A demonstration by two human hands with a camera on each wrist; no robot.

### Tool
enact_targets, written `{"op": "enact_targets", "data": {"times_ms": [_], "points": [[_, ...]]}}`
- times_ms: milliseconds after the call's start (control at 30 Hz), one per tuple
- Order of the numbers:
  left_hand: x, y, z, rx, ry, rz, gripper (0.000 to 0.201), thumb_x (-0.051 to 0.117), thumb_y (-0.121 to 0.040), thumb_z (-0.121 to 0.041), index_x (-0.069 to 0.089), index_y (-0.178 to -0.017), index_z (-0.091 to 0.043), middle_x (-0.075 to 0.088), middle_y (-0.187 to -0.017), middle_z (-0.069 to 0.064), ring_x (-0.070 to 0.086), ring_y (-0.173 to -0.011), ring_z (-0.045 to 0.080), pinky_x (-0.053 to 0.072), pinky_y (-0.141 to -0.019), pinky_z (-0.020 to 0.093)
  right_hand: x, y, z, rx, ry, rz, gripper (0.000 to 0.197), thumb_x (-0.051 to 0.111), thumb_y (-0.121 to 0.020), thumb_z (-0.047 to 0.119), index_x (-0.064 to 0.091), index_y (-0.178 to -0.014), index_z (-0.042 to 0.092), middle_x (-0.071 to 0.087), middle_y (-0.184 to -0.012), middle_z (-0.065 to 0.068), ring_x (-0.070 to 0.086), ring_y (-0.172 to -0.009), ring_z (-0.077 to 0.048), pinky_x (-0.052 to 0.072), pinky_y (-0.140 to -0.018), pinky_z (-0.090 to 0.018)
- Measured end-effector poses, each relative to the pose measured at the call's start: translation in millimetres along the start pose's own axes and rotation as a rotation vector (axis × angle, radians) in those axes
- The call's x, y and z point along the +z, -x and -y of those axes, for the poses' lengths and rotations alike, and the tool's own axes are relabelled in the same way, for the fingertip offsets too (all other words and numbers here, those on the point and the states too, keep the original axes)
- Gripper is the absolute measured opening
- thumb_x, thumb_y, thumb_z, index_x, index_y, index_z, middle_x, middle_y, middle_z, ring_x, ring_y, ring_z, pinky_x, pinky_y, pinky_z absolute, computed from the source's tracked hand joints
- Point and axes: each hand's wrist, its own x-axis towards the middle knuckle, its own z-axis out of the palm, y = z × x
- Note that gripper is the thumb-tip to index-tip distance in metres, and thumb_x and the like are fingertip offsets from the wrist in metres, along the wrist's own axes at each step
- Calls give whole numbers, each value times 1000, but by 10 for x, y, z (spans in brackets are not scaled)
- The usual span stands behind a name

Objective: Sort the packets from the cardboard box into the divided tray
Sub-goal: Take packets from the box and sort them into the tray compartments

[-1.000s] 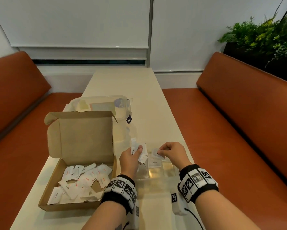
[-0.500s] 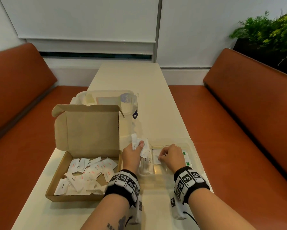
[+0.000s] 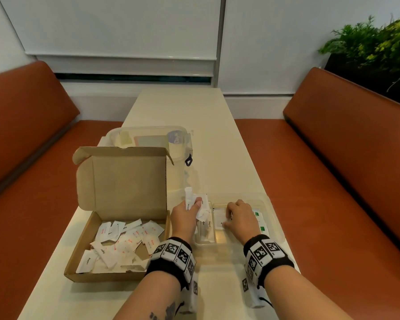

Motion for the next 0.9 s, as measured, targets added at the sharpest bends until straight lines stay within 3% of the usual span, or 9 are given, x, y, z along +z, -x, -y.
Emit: {"op": "enact_targets", "data": {"times_ms": [100,200,333,467,600,767,900], "points": [[4,-1,10,-14,46,1,21,62,-92,-22,70,-103,-7,72,-97,12,67,-93,27,48,-66,25,3,11,0,13,-16,2,22,73,-76,17,51,-78,18,47,-92,0,45,-88,-16,41,-72,-23],[-5,-3,10,4,97,29,21,57,-94,-12,67,-112,-11,70,-104,7,66,-94,21,49,-65,16,-8,15,7,28,-85,-24,22,73,-76,20,50,-77,18,47,-87,2,46,-83,-15,36,-67,-22],[-11,-17,34,71,92,77,23,56,-93,-6,64,-111,-19,67,-104,4,64,-90,16,47,-59,5,-105,-1,140,37,-355,-118,23,63,-88,34,61,-81,12,58,-81,0,51,-72,-12,36,-60,-19],[53,-21,57,94,147,147,28,57,-92,-4,58,-115,-19,65,-111,5,64,-96,16,50,-69,12,-170,-23,281,90,-650,-55,23,67,-85,26,59,-67,17,54,-62,8,47,-56,-5,35,-48,-7],[127,-50,87,85,155,121,33,59,-91,-3,55,-119,-19,62,-112,7,62,-98,20,51,-78,23,-219,-43,282,185,-855,-87,10,71,-81,12,63,-76,11,64,-72,-1,55,-62,-9,42,-58,-16],[124,-95,138,66,137,80,22,58,-92,-6,60,-109,-19,68,-101,6,66,-90,19,51,-70,18,-265,4,234,274,-1150,-155,18,73,-78,10,61,-65,12,58,-59,6,48,-47,-1,38,-51,-13],[151,-42,85,35,184,163,18,62,-91,-11,64,-108,-14,72,-96,13,70,-92,25,55,-86,38,-265,29,209,365,-1326,-130,22,73,-79,12,59,-62,15,61,-66,5,51,-56,-7,40,-49,-15]]}}
